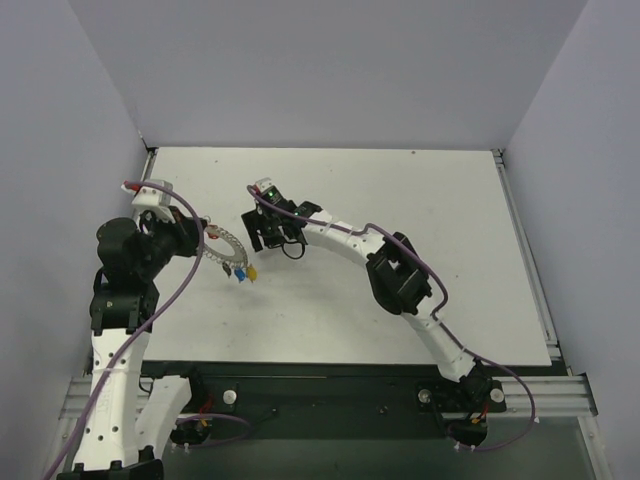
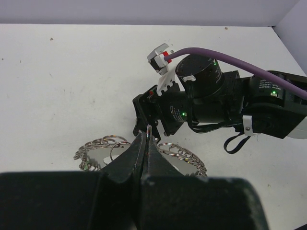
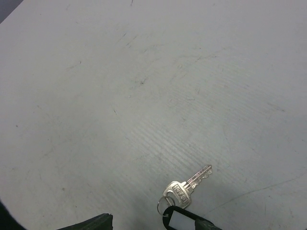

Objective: Put the keys on the keyring

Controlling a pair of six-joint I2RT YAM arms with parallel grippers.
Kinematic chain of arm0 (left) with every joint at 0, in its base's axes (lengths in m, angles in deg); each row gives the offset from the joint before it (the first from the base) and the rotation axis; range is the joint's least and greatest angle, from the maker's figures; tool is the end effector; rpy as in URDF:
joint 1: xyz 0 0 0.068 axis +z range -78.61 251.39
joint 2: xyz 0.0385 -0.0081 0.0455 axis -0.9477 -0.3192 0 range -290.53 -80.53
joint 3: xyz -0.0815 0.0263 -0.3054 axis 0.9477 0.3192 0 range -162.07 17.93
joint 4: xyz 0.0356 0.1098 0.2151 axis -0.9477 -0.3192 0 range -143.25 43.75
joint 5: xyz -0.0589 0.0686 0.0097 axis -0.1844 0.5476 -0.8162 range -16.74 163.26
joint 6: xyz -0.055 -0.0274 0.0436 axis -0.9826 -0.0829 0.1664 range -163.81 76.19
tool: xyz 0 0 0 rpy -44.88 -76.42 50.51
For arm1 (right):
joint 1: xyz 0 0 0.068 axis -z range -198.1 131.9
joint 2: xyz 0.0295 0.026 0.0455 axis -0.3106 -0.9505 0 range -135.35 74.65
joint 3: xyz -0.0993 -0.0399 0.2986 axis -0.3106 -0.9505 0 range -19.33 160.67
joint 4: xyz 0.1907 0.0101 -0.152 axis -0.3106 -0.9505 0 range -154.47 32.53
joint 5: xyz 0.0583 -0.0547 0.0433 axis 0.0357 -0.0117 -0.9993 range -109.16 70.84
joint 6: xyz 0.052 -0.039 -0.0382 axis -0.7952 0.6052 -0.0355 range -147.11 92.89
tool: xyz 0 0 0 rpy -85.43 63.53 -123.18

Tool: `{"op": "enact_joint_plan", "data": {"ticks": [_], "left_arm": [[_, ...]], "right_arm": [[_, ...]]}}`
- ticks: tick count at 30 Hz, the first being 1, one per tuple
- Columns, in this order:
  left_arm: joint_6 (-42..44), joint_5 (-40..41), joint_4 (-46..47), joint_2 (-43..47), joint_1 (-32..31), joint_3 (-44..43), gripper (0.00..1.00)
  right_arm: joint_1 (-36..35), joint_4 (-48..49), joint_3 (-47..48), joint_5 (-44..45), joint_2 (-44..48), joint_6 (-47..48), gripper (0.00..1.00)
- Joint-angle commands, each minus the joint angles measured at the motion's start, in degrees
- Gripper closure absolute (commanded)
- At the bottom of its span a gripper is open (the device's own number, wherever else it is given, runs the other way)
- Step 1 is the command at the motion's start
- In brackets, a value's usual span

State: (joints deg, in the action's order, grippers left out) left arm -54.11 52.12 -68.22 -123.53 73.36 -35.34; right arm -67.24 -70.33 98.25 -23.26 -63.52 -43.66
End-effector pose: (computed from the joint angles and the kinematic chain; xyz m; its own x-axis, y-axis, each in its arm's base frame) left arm 0.1368 -0.0183 0.3971 -0.2569 -0.1758 -0.9503 0.2793 0.9279 -0.2471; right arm 0.3880 0.4556 0.2209 -0.5717 -0.2265 -0.7886 -0.6578 0.7010 0.2755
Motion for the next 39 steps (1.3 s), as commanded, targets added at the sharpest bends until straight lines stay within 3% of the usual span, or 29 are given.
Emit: {"op": "enact_joint_plan", "data": {"ticks": [1, 14, 20, 26, 39], "left_arm": [[-0.7, -2.1, 6.2, 1.5, 0.4, -1.0, 1.0], [0.1, -2.4, 5.5, 2.0, 0.3, -1.3, 1.0], [0.1, -2.3, 5.3, 2.5, 0.4, -1.6, 1.0], [-0.2, -2.9, 5.5, 3.1, 0.4, -1.4, 1.0], [-0.5, -4.5, 4.9, 4.7, 0.3, -0.7, 1.0]], "right_arm": [[0.3, -0.9, 3.7, 2.3, -1.4, -1.4, 0.34], [1.3, -1.2, 8.0, 1.7, -6.6, -7.6, 0.52], [2.7, -2.9, 6.7, -0.4, -6.3, -11.2, 0.69], [3.9, -2.9, -1.6, -2.0, -1.9, -12.9, 0.82], [4.0, -0.2, -23.2, -3.9, 11.2, -14.8, 0.87]]}}
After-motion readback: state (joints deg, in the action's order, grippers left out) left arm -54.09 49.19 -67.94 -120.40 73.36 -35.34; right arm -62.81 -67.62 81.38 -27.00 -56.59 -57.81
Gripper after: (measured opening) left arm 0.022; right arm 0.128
